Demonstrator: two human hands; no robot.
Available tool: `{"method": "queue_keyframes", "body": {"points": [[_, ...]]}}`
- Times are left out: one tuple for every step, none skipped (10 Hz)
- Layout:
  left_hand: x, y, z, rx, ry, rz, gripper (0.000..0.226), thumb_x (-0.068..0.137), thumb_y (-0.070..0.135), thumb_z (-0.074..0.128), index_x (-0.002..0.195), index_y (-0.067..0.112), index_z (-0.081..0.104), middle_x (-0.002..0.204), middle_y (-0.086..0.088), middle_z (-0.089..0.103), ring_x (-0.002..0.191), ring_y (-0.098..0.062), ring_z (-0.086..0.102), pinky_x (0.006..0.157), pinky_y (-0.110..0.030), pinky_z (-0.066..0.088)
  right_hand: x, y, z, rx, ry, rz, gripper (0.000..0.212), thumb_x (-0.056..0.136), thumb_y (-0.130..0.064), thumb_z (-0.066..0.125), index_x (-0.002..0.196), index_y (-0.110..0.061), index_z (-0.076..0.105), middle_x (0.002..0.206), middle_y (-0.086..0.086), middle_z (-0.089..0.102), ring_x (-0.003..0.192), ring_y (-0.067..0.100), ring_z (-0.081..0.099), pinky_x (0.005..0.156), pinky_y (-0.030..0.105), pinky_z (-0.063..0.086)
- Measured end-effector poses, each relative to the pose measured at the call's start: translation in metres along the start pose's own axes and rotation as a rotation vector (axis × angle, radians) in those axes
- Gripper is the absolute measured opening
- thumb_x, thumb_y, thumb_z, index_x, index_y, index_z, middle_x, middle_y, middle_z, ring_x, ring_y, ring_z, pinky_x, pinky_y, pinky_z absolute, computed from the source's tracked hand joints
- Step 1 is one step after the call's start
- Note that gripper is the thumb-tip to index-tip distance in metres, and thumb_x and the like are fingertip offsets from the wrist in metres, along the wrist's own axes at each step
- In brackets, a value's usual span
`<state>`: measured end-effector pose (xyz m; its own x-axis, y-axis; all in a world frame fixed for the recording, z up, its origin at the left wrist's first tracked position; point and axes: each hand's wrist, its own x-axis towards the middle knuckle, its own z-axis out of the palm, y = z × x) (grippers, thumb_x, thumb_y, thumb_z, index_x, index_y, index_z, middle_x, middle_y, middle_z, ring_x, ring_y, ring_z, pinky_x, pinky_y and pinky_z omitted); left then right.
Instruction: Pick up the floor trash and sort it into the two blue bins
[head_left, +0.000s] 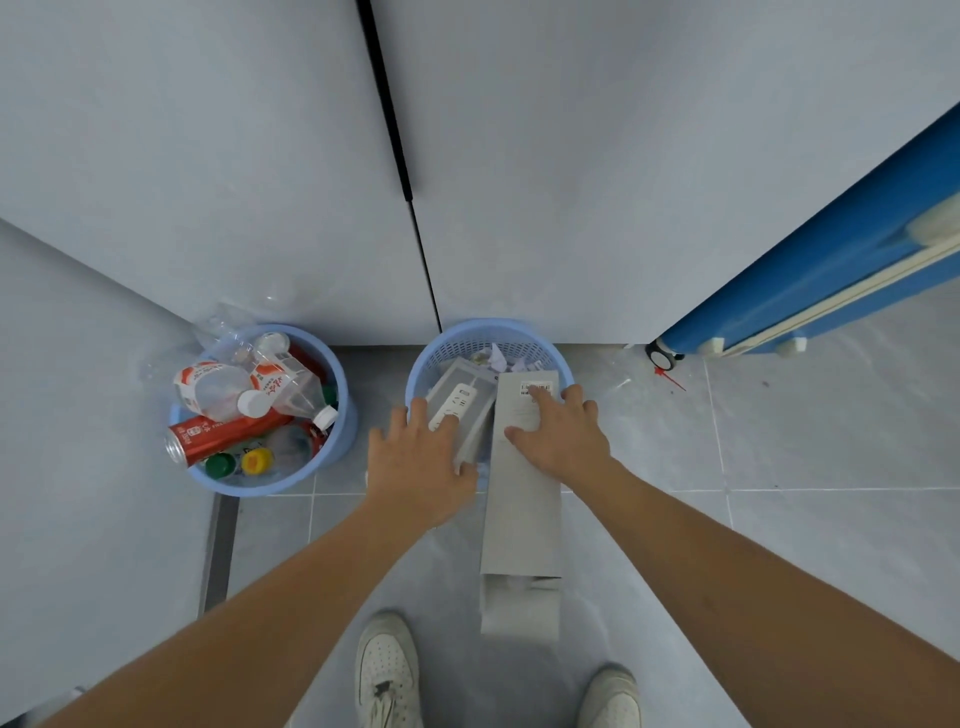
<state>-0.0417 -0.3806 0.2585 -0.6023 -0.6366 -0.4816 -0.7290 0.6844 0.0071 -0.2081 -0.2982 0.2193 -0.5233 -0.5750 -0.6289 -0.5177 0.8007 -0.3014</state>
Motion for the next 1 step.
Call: {"method": "queue_keyframes", "body": {"points": [[-0.0109,0.0035,-0.0133,-0.01,0.065,0.043,0.055,0.091,0.054,0.045,0.136,0.023,0.046,0.142,-0.008,0.039,0.126,-0.029,0.04,0.096,-0.045,0.041,-0.0169,-0.0019,-0.0143,-0.016,0.084,-0.06,0.068,0.091,-0.054,0.057,0.151,-0.03,0.037,0.149,0.007,0.031,0.136,0.031,0.031,0.099,0.047,0.046]]}}
